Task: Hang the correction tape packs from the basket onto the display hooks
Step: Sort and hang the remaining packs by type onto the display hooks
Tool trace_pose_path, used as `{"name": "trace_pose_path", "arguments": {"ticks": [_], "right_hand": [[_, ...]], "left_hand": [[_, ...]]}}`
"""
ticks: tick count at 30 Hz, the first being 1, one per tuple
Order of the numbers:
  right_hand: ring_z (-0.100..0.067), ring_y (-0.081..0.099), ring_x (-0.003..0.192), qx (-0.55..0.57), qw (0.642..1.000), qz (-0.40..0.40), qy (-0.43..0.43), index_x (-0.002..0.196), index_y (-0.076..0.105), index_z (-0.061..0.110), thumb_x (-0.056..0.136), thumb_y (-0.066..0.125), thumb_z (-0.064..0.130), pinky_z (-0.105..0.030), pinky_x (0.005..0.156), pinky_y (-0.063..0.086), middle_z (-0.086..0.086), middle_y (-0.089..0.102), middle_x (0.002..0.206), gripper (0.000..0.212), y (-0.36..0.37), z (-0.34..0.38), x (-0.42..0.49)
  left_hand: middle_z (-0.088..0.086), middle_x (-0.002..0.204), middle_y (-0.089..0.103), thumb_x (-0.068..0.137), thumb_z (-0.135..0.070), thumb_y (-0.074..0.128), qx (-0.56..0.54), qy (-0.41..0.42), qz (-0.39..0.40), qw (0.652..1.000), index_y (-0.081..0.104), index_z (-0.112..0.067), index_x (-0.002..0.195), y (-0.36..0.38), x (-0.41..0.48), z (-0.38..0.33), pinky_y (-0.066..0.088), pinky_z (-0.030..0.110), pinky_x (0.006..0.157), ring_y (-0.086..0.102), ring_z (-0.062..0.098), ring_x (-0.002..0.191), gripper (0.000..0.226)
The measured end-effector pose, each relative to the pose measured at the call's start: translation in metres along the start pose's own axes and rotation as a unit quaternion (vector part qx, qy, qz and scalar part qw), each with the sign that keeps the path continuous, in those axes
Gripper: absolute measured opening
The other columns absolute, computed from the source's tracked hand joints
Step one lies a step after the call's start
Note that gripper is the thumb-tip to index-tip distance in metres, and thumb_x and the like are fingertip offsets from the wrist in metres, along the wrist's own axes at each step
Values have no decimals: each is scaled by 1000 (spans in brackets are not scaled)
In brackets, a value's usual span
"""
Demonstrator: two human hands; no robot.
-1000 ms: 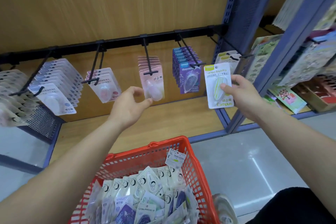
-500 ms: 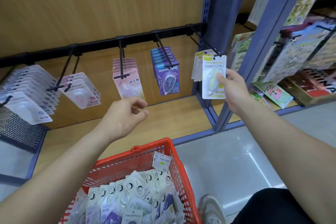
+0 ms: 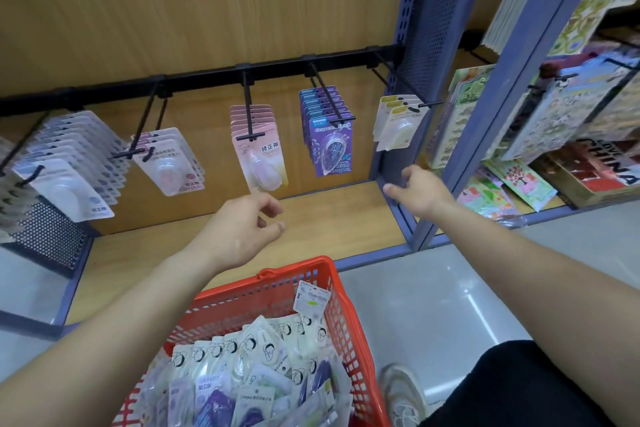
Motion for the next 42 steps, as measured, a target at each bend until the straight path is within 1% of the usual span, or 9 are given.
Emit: {"name": "trace_pose_path", "arguments": {"ticks": [5,9,12,15,18,26,31,37,42], "right_hand": [[-27,55,129,-123,980,100,-117,140,56,12,94,64,53,-35,100,46,-7,59,142,62,42,44,-62],[-24,61,115,-102,968,134,-186,122,65,18,94,67,44,-34,93,49,-3,66,122,38,101,75,-119],[-20,63,106,-41,968,170,-183,117,65,18,94,69,39,-37,91,51,0,67,115,32,170,73,-145],[-15,57,101,-31,961,233,-146,128,60,12,97,68,37,-31,87,46,-6,62,127,41,242,57,-157],[-18,57,120,-16,961,259,-98,142,52,9,97,69,38,-33,97,46,-8,55,143,56,293,40,-156],[-35,33,145,-58,976,210,-28,156,35,9,92,70,44,-45,119,32,-16,37,156,81,364,19,-112],[-38,40,137,-70,985,155,20,141,49,2,88,73,38,-42,114,33,-22,46,145,69,380,-7,-91],[-30,32,148,-86,986,145,-18,149,45,4,92,69,37,-37,120,14,-13,42,157,70,392,-23,-91],[-33,48,135,27,993,119,6,138,60,11,91,72,20,-49,116,36,-10,54,146,50,388,-29,-85]], "left_hand": [[-9,108,70,94,-36,70,2,-42,49,998,67,-25,113,24,-51,44,54,32,86,68,11,92,23],[-4,104,70,93,-36,71,20,-97,106,989,67,-21,111,59,-111,105,48,28,81,66,15,94,24],[-2,122,66,92,-49,64,66,-121,177,974,62,-21,124,87,-150,151,49,36,97,63,20,113,43],[2,136,61,97,-48,61,90,-145,209,963,55,-17,137,103,-173,186,40,39,110,57,22,125,51],[5,142,58,98,-45,62,67,-170,222,958,51,-13,141,122,-185,210,42,35,106,55,23,127,54],[3,150,50,97,-50,63,-52,-242,186,951,44,-19,148,186,-149,239,46,40,106,55,26,128,63],[1,153,49,93,-42,72,-184,-324,142,917,42,-16,150,230,-125,264,44,37,108,51,23,135,69],[-2,128,61,82,-30,86,-281,-364,96,883,43,-11,146,264,-96,258,47,35,102,62,23,117,79],[1,104,70,56,-68,79,-263,-368,102,886,63,-17,117,288,-85,252,56,42,88,68,27,101,81]]}}
Point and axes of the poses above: each hand's wrist, its own x-axis towards the middle knuckle, its own y-axis out of the palm, z = x × y, the point moved 4 cm from there along x, towards the middle knuckle
